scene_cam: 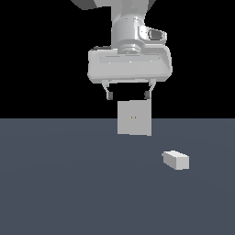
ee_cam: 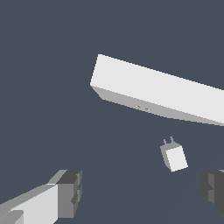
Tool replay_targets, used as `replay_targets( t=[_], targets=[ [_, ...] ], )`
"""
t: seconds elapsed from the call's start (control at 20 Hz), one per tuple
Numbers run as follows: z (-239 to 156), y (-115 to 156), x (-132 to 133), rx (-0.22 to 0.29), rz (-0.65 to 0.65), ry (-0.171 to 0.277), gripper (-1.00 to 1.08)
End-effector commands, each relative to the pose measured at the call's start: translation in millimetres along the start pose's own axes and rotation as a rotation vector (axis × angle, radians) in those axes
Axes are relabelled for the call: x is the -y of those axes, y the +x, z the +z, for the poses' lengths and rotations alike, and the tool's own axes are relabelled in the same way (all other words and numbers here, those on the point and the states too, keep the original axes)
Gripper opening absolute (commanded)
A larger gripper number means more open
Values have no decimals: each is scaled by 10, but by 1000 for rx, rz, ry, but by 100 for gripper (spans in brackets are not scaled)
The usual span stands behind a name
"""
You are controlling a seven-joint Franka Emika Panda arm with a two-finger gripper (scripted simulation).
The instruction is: Plug the charger into the wall socket.
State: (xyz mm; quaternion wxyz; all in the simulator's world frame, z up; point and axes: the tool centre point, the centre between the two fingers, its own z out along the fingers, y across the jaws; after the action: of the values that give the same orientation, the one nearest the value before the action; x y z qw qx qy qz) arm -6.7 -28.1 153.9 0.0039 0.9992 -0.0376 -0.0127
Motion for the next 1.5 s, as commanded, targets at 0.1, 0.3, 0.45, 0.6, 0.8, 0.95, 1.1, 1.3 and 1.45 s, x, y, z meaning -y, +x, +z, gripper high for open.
replay_targets(
  t=[0.1, 0.3, 0.45, 0.6, 0.8, 0.95, 1.1, 1.3, 1.45],
  targets=[
    [2, -2, -3, -1, -1, 0, 100],
    [17, -19, -21, -11, -7, 1, 100],
    [39, -41, -48, -26, -15, 3, 100],
    [70, -73, -85, -45, -27, 6, 100],
    [128, -125, -154, -81, -49, 10, 100],
    [184, -170, -220, -115, -69, 14, 100],
    [250, -217, -295, -152, -91, 18, 100],
    [343, -272, -398, -203, -122, 24, 100],
    [416, -308, -478, -242, -145, 28, 100]
  ],
)
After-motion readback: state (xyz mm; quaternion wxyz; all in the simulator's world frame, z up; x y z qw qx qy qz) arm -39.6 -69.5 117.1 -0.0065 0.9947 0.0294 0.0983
